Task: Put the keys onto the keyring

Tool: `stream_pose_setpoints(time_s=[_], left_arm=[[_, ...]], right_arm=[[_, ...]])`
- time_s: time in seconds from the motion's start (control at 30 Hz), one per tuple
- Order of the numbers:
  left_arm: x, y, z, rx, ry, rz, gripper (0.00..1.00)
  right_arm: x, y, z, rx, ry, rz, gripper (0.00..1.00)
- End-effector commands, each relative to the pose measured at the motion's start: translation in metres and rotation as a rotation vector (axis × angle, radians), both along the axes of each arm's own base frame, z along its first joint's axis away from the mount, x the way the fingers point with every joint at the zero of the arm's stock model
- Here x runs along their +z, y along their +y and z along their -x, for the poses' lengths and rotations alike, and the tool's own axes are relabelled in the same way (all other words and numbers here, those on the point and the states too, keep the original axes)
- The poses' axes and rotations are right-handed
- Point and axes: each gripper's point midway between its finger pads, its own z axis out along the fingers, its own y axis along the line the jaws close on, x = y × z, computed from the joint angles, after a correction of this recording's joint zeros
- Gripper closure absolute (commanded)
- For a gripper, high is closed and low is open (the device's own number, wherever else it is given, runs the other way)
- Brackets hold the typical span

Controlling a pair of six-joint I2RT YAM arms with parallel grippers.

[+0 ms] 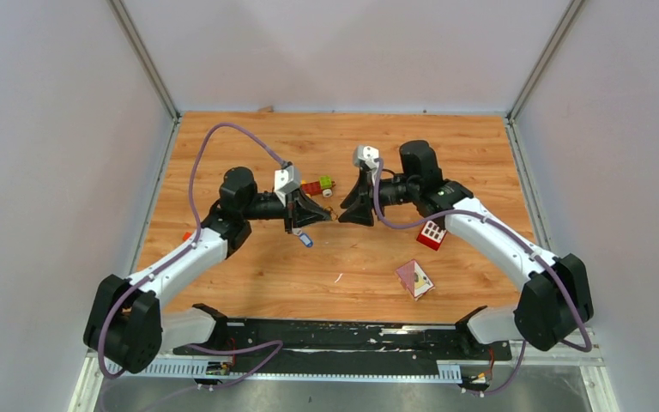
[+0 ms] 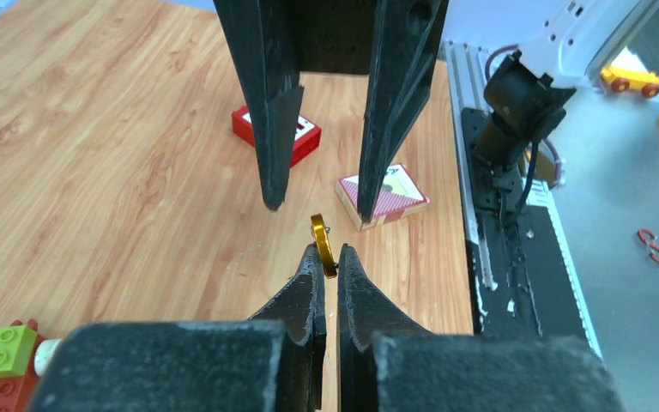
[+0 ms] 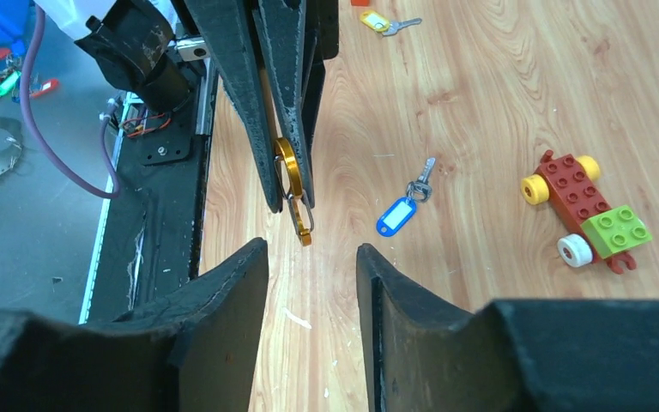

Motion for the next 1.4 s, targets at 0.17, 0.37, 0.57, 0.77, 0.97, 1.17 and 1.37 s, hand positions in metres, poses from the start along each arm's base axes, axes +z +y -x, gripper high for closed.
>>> stream_pose_setpoints(time_s=[0.17, 0.37, 0.57, 0.77, 0.97, 1.17, 1.37], left_arm=[[-0.01, -0.002, 0.023, -0.102, -0.144, -0.131, 1.0], [-0.014, -0.006, 0.029, -0.131, -0.155, -0.151, 1.0], [-0.013, -0.005, 0.03, -0.13, -0.17, -0.15, 1.0], [-0.012, -0.005, 0.031, -0.135, -0.174, -0.145, 1.0], [-0.013, -0.005, 0.032, -0.14, -0.175, -0.143, 1.0], [-0.014, -0.005, 0.032, -0.139, -0.173, -0.145, 1.0], [-0.014, -0.006, 0.031, -0.135, -0.175, -0.144, 1.0]], right_arm=[[0.04, 0.003, 0.018, 0.1, -0.121, -0.066, 0.66], [0.032, 0.012, 0.031, 0.161, -0.103, -0.057, 0.65], [0.023, 0.013, 0.044, 0.241, -0.065, -0.06, 0.61], [0.013, 0.017, 0.044, 0.249, -0.058, -0.04, 0.64], [0.01, 0.022, 0.043, 0.245, -0.056, -0.027, 0.69], [0.008, 0.025, 0.044, 0.245, -0.055, -0.021, 0.76], [0.008, 0.026, 0.044, 0.239, -0.051, -0.022, 0.88]])
